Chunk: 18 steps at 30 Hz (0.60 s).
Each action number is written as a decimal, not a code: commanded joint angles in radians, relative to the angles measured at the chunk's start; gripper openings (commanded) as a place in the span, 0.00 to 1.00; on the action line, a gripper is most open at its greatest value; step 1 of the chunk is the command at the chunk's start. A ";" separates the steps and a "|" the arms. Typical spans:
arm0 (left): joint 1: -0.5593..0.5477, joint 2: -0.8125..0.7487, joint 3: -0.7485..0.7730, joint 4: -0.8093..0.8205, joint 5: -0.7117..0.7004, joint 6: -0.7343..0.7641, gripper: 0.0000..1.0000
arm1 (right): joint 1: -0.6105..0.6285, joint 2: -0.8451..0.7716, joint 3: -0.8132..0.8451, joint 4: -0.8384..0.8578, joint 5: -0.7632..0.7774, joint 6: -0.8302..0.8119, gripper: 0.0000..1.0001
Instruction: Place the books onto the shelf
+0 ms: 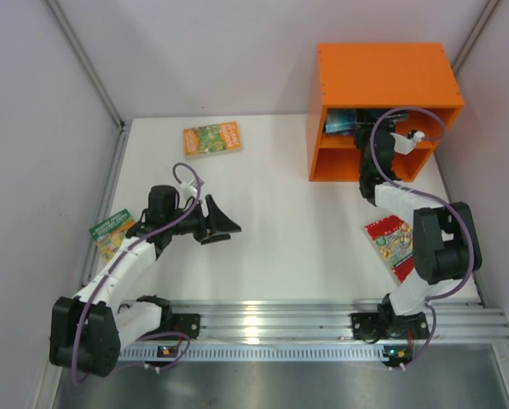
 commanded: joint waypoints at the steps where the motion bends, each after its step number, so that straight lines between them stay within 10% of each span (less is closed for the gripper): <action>1: -0.001 -0.030 0.008 -0.007 0.024 0.026 0.75 | 0.020 0.000 0.103 0.215 0.000 0.043 0.00; 18: -0.001 -0.025 -0.002 0.029 0.012 -0.004 0.75 | 0.040 -0.035 0.226 -0.243 -0.121 0.085 0.45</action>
